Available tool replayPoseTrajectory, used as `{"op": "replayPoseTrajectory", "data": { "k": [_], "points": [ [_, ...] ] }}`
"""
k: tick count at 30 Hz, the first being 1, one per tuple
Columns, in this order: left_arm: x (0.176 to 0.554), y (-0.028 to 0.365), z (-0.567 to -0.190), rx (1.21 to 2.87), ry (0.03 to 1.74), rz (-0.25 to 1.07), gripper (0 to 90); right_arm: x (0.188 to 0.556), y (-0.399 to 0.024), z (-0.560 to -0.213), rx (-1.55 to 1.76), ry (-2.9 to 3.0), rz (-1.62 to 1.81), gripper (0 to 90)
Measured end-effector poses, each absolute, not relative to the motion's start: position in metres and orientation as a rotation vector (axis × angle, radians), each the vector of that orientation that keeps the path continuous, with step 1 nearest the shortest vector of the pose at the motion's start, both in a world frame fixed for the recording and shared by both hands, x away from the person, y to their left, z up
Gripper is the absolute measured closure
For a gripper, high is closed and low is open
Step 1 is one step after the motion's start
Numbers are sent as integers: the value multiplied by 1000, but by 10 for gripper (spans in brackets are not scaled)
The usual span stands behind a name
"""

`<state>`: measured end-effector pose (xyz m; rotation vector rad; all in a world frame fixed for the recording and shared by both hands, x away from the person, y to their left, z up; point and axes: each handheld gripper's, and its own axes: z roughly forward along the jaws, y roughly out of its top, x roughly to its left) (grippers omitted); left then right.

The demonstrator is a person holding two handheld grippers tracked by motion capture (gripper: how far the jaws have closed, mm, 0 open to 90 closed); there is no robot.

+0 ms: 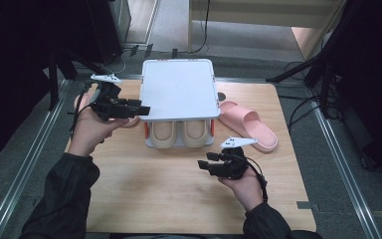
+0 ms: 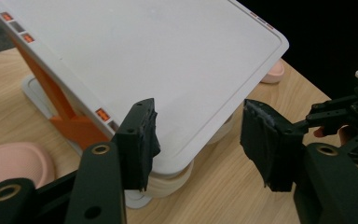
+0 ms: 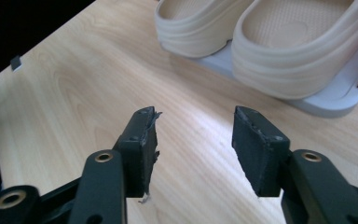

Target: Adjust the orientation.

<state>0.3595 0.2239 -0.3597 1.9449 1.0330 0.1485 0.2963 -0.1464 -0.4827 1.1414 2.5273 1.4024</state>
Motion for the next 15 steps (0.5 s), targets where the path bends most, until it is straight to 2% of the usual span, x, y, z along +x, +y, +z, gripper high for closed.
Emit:
{"op": "replayPoseTrajectory", "data": {
  "k": [2,7,15],
  "points": [
    [358,229,-361,1947,1055,158,423,294,-150,-483,1129,2528,1391,492],
    [355,242,-364,1923,1107,198,441,292,-157,-480,1118,2514,1417,472],
    [346,264,-370,1889,1165,236,421,299,-165,-480,1062,2560,1416,433]
  ]
}}
